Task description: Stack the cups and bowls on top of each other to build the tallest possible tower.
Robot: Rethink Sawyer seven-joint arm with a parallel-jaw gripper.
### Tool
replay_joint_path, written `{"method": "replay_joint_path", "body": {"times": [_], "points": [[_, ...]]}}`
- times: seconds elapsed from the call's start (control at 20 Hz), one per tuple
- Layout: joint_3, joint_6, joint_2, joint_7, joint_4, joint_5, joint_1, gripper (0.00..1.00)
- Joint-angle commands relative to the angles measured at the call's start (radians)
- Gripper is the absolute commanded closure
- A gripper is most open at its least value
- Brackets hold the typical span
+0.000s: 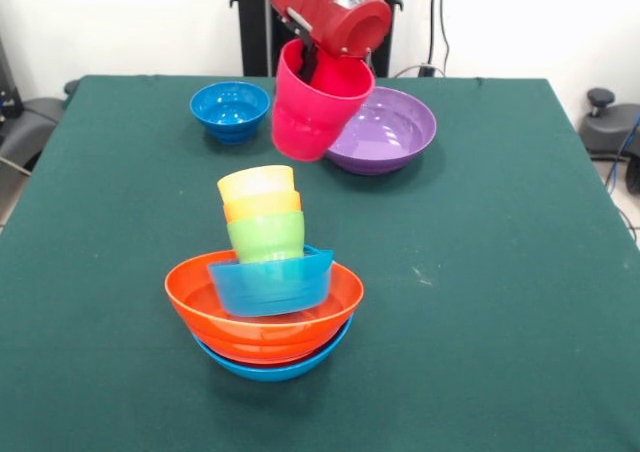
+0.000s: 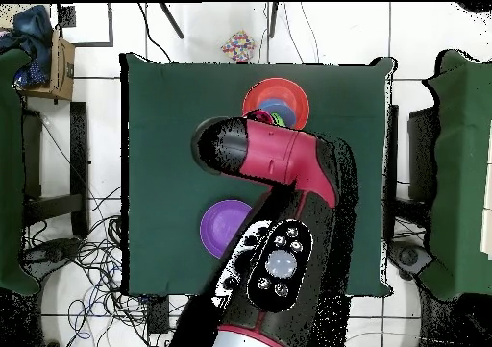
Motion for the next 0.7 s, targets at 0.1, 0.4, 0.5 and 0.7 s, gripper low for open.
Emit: {"method": "replay_joint_path", "body": {"times": [0.1, 0.4, 0.5, 0.7], "points": [[0.134, 0.024, -0.005, -0.157, 0.048, -0.095, -0.059, 1.0], [0.18, -0.01, -0.019, -0.195, 0.074, -0.126, -0.113, 1.0], [0.193, -0.024, -0.023, -0.197, 0.083, -0.139, -0.127, 1.0], [0.215, -0.051, -0.021, -0.184, 0.091, -0.159, -0.142, 1.0]]}}
